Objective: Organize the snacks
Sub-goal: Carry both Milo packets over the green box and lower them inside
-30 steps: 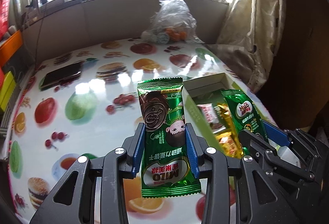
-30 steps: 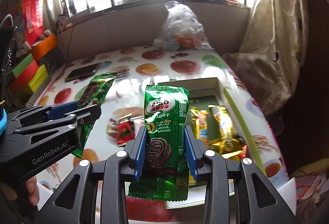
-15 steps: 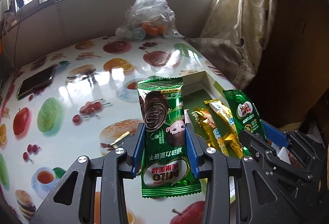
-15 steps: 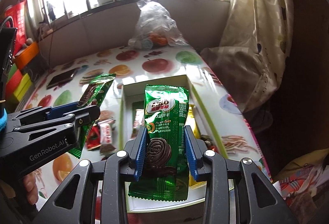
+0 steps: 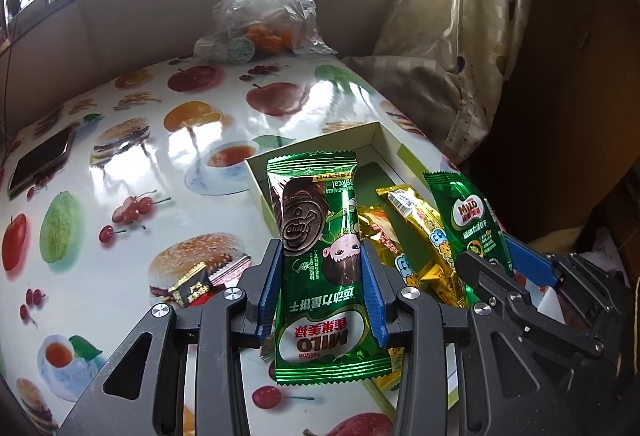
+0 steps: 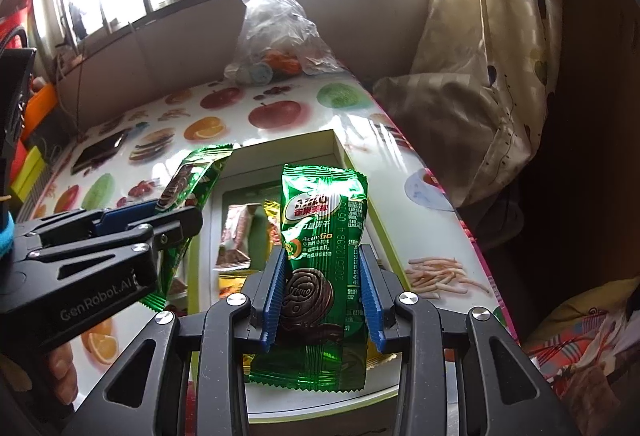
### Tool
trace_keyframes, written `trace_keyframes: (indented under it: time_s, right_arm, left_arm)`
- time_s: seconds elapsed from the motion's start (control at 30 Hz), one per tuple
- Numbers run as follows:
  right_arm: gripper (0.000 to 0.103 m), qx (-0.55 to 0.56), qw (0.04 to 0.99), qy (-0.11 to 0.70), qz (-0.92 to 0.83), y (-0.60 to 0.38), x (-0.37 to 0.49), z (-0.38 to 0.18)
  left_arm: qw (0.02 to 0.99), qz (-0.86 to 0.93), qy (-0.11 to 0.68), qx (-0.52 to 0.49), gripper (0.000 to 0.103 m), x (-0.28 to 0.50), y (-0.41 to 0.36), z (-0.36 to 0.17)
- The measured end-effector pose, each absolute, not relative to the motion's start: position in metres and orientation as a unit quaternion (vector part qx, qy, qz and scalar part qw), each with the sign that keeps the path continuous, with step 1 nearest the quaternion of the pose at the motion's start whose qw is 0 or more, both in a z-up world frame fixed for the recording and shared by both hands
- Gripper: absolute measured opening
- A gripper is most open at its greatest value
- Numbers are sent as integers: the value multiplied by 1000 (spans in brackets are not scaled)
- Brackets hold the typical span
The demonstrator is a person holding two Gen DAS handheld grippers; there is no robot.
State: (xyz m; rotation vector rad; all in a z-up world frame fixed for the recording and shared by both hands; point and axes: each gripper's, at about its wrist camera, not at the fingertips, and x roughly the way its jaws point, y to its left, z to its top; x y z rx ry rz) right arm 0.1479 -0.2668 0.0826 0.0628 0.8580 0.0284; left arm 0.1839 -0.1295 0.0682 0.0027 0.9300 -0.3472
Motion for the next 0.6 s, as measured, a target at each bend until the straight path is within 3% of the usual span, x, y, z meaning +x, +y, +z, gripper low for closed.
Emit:
trace_keyframes:
  time_s: [0.6]
  right_arm:
    - [34, 26, 902, 431, 4, -282, 158, 64]
  left_arm:
    - [875, -167, 455, 18, 39, 187, -150, 51]
